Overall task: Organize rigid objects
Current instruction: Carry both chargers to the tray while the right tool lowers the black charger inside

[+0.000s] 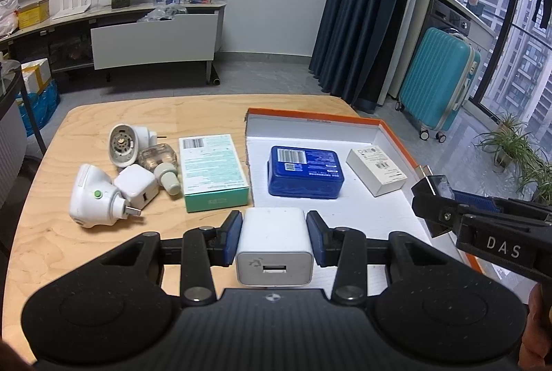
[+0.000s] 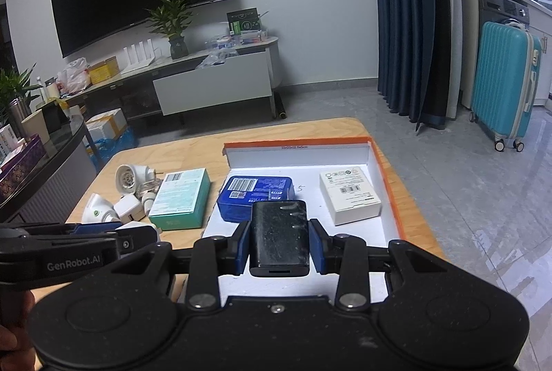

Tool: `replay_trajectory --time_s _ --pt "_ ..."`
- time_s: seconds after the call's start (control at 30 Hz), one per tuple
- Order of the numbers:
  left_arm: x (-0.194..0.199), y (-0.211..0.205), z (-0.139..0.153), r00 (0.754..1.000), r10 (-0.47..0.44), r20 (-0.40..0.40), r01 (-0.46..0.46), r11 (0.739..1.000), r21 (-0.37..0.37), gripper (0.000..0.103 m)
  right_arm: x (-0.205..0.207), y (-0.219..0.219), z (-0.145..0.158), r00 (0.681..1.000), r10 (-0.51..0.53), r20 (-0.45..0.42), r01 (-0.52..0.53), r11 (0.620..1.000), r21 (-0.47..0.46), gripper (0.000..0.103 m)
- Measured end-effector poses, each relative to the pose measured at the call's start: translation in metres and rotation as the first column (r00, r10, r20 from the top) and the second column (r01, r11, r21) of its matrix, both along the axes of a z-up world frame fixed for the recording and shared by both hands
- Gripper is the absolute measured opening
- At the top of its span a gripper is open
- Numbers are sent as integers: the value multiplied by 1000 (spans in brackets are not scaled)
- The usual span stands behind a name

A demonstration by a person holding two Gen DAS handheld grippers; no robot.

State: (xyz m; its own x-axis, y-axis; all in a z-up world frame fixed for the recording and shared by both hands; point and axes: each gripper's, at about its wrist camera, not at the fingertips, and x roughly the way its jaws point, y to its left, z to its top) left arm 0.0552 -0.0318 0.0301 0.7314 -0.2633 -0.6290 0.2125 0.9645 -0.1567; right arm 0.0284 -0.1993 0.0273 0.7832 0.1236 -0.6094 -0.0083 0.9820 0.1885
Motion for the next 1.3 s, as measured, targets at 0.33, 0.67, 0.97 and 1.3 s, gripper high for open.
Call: replay_trajectory --time_s 0.33,0.67,0.97,1.3 --pt "3 -14 0 1000 -27 2 27 1000 2 41 -2 -10 -1 1000 -30 0 30 1000 1 43" --pt "6 -26 -1 999 -48 2 48 999 5 41 -2 -18 -4 999 -53 -4 53 999 3 43" --pt "10 -33 -3 998 -58 -5 58 998 7 41 1 -24 -8 998 -68 -9 68 998 4 43" --pt "15 -44 -6 997 -76 -13 76 997 13 41 3 -29 -13 996 -87 -18 87 996 6 43"
